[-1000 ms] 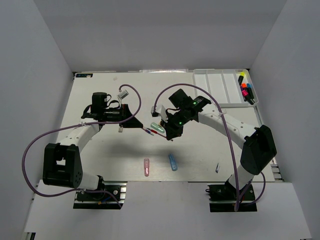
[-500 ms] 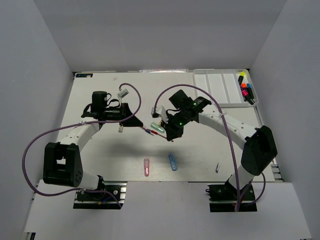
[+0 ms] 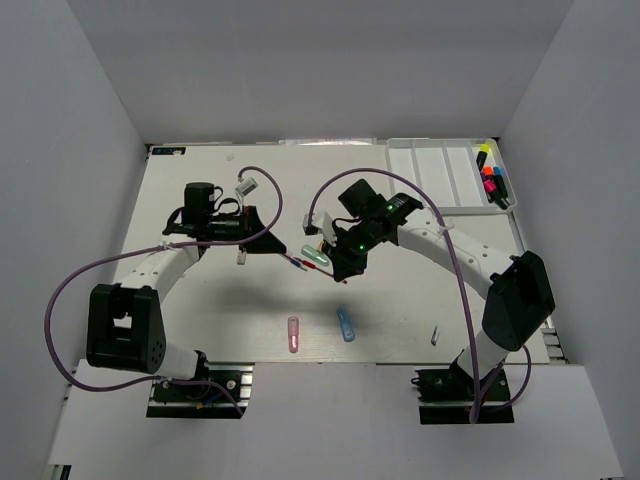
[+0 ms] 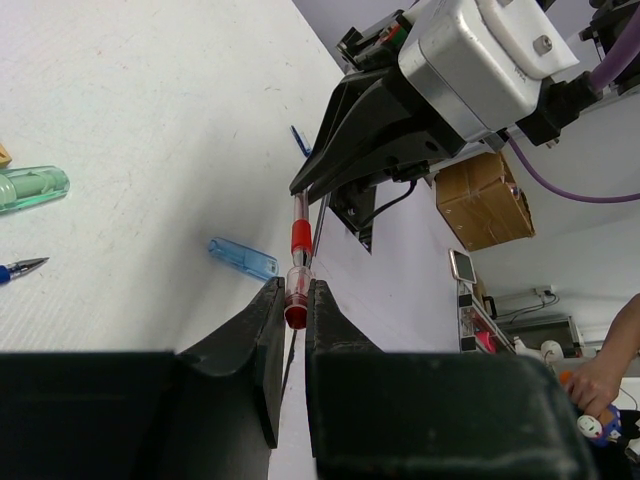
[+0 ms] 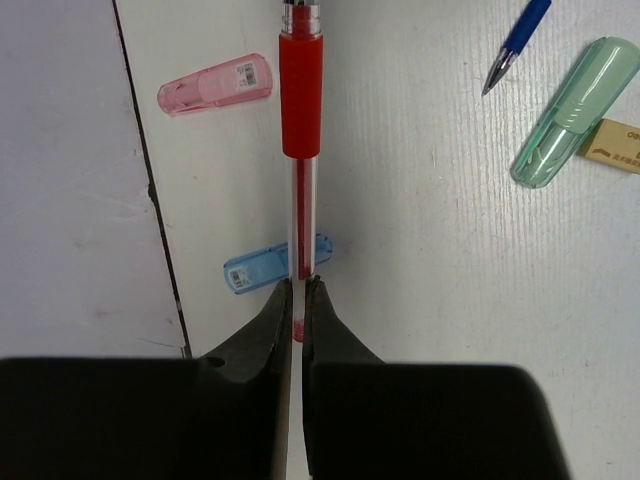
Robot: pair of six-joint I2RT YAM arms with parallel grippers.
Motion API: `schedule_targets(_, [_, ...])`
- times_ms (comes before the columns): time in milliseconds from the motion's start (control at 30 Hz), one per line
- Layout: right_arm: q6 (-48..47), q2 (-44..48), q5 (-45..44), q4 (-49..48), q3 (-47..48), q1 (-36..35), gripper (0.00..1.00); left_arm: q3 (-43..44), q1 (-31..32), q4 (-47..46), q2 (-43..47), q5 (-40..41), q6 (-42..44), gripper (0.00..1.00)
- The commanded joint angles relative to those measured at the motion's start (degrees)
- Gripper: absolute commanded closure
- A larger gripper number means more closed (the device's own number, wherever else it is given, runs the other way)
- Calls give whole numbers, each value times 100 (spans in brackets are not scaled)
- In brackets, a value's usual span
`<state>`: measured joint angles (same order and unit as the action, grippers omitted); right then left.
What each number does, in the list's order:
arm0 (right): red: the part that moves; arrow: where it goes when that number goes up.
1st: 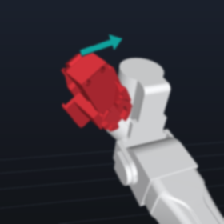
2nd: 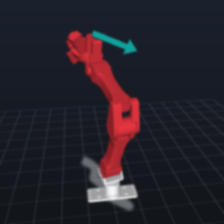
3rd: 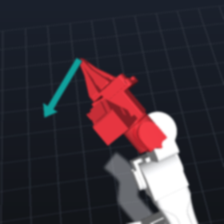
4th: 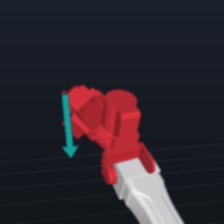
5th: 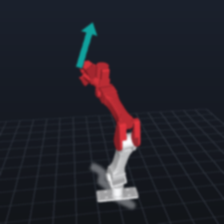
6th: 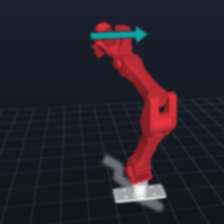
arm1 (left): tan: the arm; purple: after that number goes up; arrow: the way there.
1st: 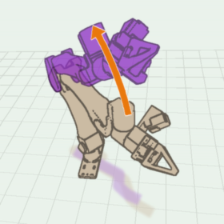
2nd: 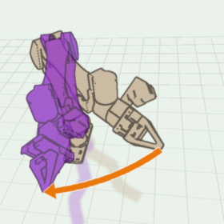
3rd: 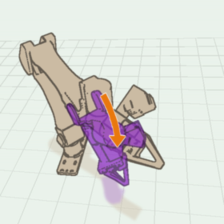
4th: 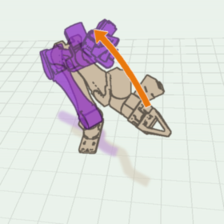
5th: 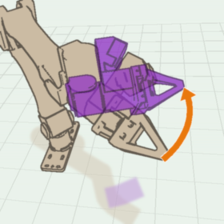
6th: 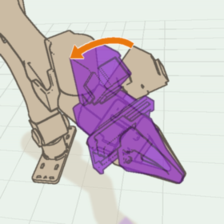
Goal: Sort the stationery into containers
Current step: Cap the pen
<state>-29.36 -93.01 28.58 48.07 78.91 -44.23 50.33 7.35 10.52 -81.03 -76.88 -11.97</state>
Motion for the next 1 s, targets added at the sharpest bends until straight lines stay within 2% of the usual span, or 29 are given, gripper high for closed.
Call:
schedule_targets(0, [-25, 73, 130, -26, 212, 2, 100, 30, 38, 2, 176, -46, 98, 100])
schedule_targets(567, [80, -147, 279, -35, 624, -16, 100, -155, 249, -279, 211, 85, -122, 100])
schedule_targets(733, [168, -322, 570, -53, 880, -42, 100, -426, 302, -1008, 228, 112, -833, 100])
schedule_targets(967, [282, -612, 737, -105, 1407, -51, 100, -462, 469, -1000, 193, 252, -816, 100])
